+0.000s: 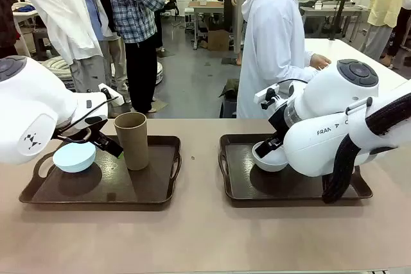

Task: Set up a tray with a mat and arrange the tableware.
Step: Pick up the Picnic Bowl and Reusable plastic cup from the Handle tray in front of the human's position and hold them in the air.

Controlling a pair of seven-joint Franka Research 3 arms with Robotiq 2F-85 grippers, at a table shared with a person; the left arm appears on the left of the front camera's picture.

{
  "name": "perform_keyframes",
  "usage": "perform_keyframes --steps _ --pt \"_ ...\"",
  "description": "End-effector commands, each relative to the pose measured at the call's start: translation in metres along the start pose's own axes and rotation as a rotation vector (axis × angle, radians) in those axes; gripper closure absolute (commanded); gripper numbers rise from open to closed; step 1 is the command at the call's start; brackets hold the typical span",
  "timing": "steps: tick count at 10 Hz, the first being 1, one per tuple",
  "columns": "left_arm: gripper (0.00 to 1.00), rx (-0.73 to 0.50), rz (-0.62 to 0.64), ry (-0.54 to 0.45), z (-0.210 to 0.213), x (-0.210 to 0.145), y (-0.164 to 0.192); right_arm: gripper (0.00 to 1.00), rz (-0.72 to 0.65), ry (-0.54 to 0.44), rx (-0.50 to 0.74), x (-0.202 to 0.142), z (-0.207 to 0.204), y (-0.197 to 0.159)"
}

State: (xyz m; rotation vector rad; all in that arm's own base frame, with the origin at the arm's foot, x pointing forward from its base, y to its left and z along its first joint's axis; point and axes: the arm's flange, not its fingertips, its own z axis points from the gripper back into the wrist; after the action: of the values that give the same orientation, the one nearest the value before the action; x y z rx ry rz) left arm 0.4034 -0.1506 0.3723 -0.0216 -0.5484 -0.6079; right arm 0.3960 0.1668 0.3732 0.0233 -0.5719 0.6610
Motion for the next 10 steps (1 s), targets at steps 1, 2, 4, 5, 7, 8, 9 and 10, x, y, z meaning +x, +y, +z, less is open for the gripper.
perform_keyframes --steps 1,2,4,5,7,8,9,10 --pt "0.0 0.0 0.0 -0.001 -0.0002 -0.0006 -0.0002 0.0 0.0 0.0 0.0 0.0 0.0 0.0" --pt "0.0 0.0 0.0 -0.001 -0.0002 -0.0006 -0.0002 0.0 0.0 0.0 0.0 0.0 0.0 0.0" --pt "0.0 0.0 0.0 -0.001 -0.0002 -0.0006 -0.0002 0.0 0.0 0.0 0.0 0.0 0.0 0.0" --pt "0.0 0.0 0.0 -0.001 -0.0002 -0.0006 -0.0002 0.0 0.0 0.0 0.0 0.0 0.0 0.0" --pt "0.0 0.0 0.0 -0.001 -0.0002 -0.0006 -0.0002 0.0 0.0 0.0 0.0 0.0 0.0 0.0" --pt "0.0 0.0 0.0 -0.001 -0.0002 -0.0006 -0.0002 0.0 0.0 0.0 0.0 0.0 0.0 0.0" --pt "0.0 0.0 0.0 -0.001 -0.0002 -0.0006 -0.0002 0.0 0.0 0.0 0.0 0.0 0.0 0.0" --pt "0.0 0.0 0.0 -0.001 -0.0002 -0.0006 -0.0002 0.0 0.0 0.0 0.0 0.0 0.0 0.0"
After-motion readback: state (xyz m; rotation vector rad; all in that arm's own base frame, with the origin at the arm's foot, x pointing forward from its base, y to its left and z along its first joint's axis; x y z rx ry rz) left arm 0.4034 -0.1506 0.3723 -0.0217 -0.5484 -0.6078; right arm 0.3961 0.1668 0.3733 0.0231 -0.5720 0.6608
